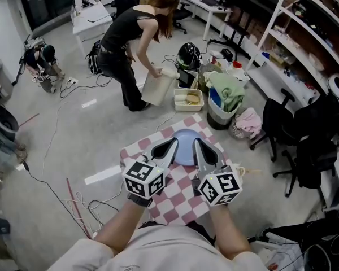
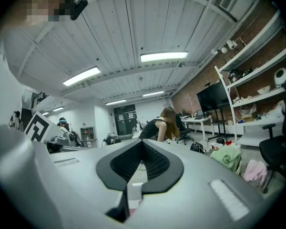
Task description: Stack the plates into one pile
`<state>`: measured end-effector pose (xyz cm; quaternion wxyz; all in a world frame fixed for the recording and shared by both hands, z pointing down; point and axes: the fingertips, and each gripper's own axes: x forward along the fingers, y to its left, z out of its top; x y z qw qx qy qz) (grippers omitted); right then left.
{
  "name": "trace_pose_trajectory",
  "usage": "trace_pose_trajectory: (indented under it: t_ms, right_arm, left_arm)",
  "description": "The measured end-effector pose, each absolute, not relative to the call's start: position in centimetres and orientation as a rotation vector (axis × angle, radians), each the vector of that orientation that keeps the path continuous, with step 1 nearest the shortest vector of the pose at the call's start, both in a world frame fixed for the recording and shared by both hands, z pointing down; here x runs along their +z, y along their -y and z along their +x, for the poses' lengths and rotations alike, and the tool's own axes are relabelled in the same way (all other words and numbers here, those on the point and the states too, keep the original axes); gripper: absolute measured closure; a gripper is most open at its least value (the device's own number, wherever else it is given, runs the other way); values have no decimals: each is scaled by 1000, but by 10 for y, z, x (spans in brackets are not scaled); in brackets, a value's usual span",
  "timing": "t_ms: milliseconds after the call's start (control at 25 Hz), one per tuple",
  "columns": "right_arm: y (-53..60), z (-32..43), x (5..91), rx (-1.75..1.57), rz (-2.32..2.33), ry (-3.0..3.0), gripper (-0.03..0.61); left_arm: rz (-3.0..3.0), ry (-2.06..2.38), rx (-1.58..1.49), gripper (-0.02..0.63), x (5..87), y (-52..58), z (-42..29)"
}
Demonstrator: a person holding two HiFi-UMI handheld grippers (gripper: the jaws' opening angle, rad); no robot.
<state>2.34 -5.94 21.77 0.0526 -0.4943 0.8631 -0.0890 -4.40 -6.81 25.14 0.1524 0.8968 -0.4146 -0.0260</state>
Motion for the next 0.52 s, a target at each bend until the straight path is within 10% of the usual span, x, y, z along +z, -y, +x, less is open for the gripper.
trace_pose_trajectory:
  t_ms: [520]
  right_arm:
    - [52, 23, 217, -263, -1509, -2632, 570]
  left_arm:
    - [2575, 1183, -67, 607, 250, 61, -40]
